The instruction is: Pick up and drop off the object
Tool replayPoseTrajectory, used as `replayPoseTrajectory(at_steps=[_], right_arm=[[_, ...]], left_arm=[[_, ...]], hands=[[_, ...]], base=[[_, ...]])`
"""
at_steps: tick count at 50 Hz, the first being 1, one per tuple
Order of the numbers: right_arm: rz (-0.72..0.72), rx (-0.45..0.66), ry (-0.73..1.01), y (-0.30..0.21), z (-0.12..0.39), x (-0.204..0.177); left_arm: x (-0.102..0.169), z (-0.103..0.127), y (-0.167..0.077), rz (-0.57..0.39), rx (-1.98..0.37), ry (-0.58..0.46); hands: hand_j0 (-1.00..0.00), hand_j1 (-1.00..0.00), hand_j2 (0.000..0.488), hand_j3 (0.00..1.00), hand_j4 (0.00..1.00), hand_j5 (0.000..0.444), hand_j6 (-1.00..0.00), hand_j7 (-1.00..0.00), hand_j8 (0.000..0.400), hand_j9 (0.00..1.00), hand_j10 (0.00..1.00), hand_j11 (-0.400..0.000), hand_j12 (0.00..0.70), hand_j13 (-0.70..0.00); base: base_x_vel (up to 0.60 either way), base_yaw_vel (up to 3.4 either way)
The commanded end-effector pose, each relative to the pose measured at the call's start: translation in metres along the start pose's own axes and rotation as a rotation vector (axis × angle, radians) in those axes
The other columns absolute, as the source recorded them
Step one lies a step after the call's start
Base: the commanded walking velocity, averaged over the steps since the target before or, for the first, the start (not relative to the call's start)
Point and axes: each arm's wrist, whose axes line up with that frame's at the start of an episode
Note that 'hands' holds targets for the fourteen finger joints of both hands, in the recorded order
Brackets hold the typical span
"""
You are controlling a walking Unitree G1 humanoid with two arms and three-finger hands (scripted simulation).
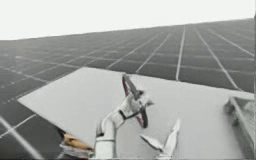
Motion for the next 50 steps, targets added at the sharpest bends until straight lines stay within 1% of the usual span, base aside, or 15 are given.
replayPoseTrajectory(at_steps=[1, 5, 6, 7, 8, 9, 13, 16, 25, 26, 27, 28, 33, 40, 50], right_arm=[[-0.078, -0.136, -0.358, 0.046, 0.005, 0.031], [-0.117, -0.231, -0.344, 0.071, 0.003, 0.018], [-0.064, -0.202, -0.321, 0.072, 0.008, 0.016], [0.000, -0.162, -0.297, 0.068, 0.000, 0.020], [0.045, -0.140, -0.292, 0.055, -0.001, 0.029], [0.098, -0.135, -0.246, 0.042, 0.001, 0.030], [0.220, -0.055, -0.128, 0.023, 0.001, 0.033], [0.040, 0.263, 0.198, 0.026, -0.030, 0.031], [-0.301, 0.449, 0.235, -0.032, -0.009, 0.038], [-0.350, 0.472, 0.252, -0.042, -0.013, 0.036], [-0.407, 0.460, 0.258, -0.042, -0.020, 0.038], [-0.478, 0.459, 0.266, -0.044, -0.028, 0.029], [-0.594, 0.434, 0.151, -0.042, -0.058, 0.022], [-0.297, 0.091, -0.328, -0.066, -0.072, 0.052], [-0.169, 0.181, -0.710, -0.098, -0.067, 0.052]], left_arm=[[-0.011, -0.030, -0.002, -0.056, -0.085, 0.018], [-0.010, -0.033, -0.006, -0.073, -0.077, 0.043], [-0.013, -0.037, -0.011, -0.074, -0.086, 0.037], [-0.012, -0.040, -0.015, -0.067, -0.088, 0.035], [-0.009, -0.038, -0.013, -0.064, -0.074, 0.028], [-0.008, -0.039, -0.014, -0.052, -0.087, 0.040], [-0.009, -0.042, -0.008, -0.048, -0.061, 0.040], [-0.011, -0.046, 0.006, 0.007, -0.040, 0.067], [-0.002, -0.062, 0.038, 0.142, 0.041, 0.229], [0.005, -0.065, 0.041, 0.164, 0.056, 0.242], [0.008, -0.066, 0.043, 0.178, 0.085, 0.280], [0.021, -0.073, 0.045, 0.193, 0.101, 0.316], [0.005, -0.075, 0.057, 0.243, 0.087, 0.319], [-0.008, -0.087, 0.061, 0.232, 0.068, 0.342], [-0.024, -0.113, 0.055, 0.195, 0.027, 0.449]], hands=[[-1.00, -1.00, 0.000, 0.00, 0.00, 0.000, -1.00, -1.00, 0.400, 0.00, 0.00, 0.000, 0.700, 0.000], [-1.00, -1.00, 0.000, 0.00, 0.16, 0.078, -1.00, -1.00, 0.400, 0.00, 0.16, -0.063, 0.700, -0.110], [-1.00, -1.00, 0.000, 0.00, 0.65, 0.323, -1.00, -1.00, 0.400, 0.00, 0.65, -0.259, 0.700, -0.453], [-1.00, -1.00, 0.000, 0.11, 1.00, 0.444, -1.00, -1.00, 0.400, 0.11, 1.00, -0.400, 0.700, -0.700], [-1.00, -1.00, 0.000, 0.93, 1.00, 0.034, -1.00, -1.00, 0.400, 0.93, 1.00, -0.400, 0.700, -0.700], [-1.00, -1.00, 0.000, 0.99, 1.00, 0.005, -1.00, -1.00, 0.400, 0.99, 1.00, -0.400, 0.700, -0.700], [-1.00, -1.00, 0.000, 1.00, 1.00, 0.000, -1.00, -1.00, 0.400, 1.00, 1.00, -0.400, 0.700, -0.700], [-1.00, -1.00, 0.000, 1.00, 1.00, 0.000, -1.00, -1.00, 0.400, 1.00, 1.00, -0.400, 0.700, -0.700], [-0.99, -1.00, 0.005, 1.00, 1.00, 0.000, -0.99, -1.00, 0.400, 1.00, 1.00, -0.400, 0.700, -0.700], [-0.69, -1.00, 0.156, 1.00, 1.00, 0.000, -0.69, -1.00, 0.400, 1.00, 1.00, -0.400, 0.700, -0.700], [-0.02, -1.00, 0.488, 1.00, 1.00, 0.000, -0.02, -1.00, 0.400, 1.00, 1.00, -0.400, 0.700, -0.700], [0.00, 0.00, 0.000, 1.00, 1.00, 0.000, 0.00, 0.00, 0.000, 1.00, 1.00, -0.400, 0.000, -0.700], [0.00, 0.00, 0.000, 1.00, 1.00, 0.000, 0.00, 0.00, 0.000, 1.00, 1.00, -0.400, 0.000, -0.700], [0.00, 0.00, 0.000, 1.00, 1.00, 0.000, 0.00, 0.00, 0.000, 1.00, 1.00, -0.400, 0.000, -0.700], [0.00, 0.00, 0.000, 1.00, 1.00, 0.000, 0.00, 0.00, 0.000, 1.00, 1.00, -0.400, 0.000, -0.700]], base=[[0.00, 0.00], [0.00, 0.00], [0.00, 0.00], [0.00, 0.00], [0.00, 0.00], [0.00, 0.00], [0.00, 0.00], [0.00, 0.00], [0.00, 0.00], [0.00, 0.00], [0.00, 0.00], [0.00, 0.00], [0.00, 0.00], [0.00, 0.00], [0.00, 0.00]])
